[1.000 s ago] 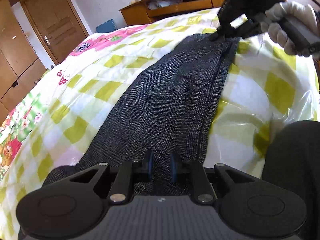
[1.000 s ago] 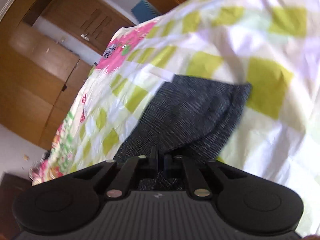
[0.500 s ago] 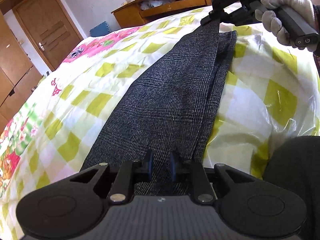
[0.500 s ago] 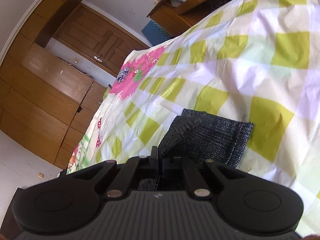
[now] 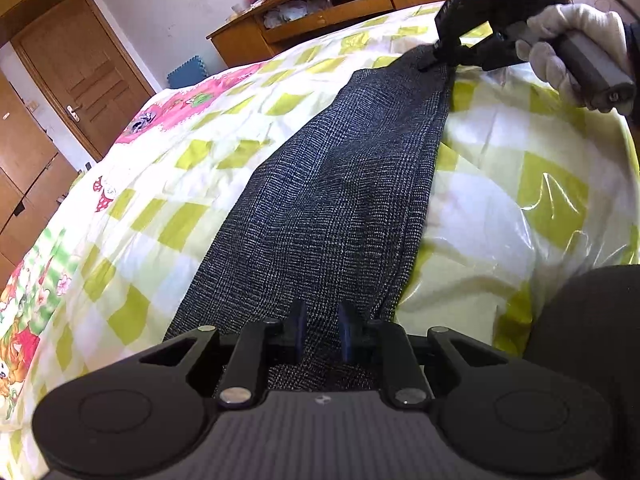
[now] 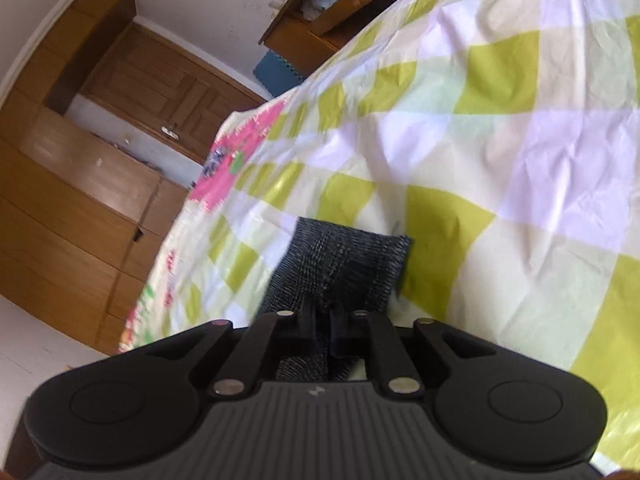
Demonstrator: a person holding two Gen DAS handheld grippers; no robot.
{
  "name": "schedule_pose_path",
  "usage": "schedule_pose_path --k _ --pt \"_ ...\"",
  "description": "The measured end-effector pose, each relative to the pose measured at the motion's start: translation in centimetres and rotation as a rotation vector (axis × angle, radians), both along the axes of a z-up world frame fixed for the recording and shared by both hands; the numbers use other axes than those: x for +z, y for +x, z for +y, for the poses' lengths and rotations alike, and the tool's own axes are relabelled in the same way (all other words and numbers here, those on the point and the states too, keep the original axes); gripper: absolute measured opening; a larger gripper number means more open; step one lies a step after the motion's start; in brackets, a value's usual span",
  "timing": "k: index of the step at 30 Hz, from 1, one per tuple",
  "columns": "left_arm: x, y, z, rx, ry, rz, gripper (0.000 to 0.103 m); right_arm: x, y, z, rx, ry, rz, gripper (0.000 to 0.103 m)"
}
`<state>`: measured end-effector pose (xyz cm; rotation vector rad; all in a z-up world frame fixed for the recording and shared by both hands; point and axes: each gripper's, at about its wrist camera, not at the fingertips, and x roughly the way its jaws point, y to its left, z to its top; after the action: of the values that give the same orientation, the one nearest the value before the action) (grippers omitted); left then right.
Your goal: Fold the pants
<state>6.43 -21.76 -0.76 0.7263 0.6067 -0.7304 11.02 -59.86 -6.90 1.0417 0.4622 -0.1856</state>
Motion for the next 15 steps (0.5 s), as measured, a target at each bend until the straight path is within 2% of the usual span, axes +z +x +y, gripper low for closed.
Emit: schedule_pose_path --k 2,3,4,5,6,8,12,13,15 --pt "0.1 0.2 0.0 0.000 0.001 0.009 0.032 0.1 1.0 -0.4 0.009 0.014 0.006 0.033" --pt "0.2 0.4 0.0 0.001 0.001 0.012 0.032 0.1 1.8 -0.3 0.023 0.014 0.018 0.034" --pt "0.2 0.5 -0.1 0.002 0.002 0.014 0.032 0.0 2.6 -0.3 0.030 0.012 0.049 0.030" --pt "0.3 0.4 -0.2 0.002 0.004 0.015 0.032 0.1 3.3 -0.2 0.028 0.011 0.075 0.012" --pt "0.4 0.4 -0.2 0.002 0.005 0.015 0.032 0.3 4.0 0.0 0.047 0.018 0.072 0.005" --pt "0.6 0.5 -0.2 0.000 0.003 0.014 0.033 2.0 4.8 0.5 0.069 0.040 0.007 0.005" --pt "1.8 0.5 0.2 0.016 -0.020 -0.021 0.033 7.6 4.1 1.1 0.085 0.010 -0.237 0.005" --pt "2.0 0.5 0.3 0.015 -0.028 -0.034 0.033 8.1 3.7 1.1 0.079 -0.011 -0.257 0.005" --pt "1.9 0.6 -0.1 0.012 -0.030 -0.036 0.033 7.1 3.2 0.7 0.043 -0.051 -0.207 0.005"
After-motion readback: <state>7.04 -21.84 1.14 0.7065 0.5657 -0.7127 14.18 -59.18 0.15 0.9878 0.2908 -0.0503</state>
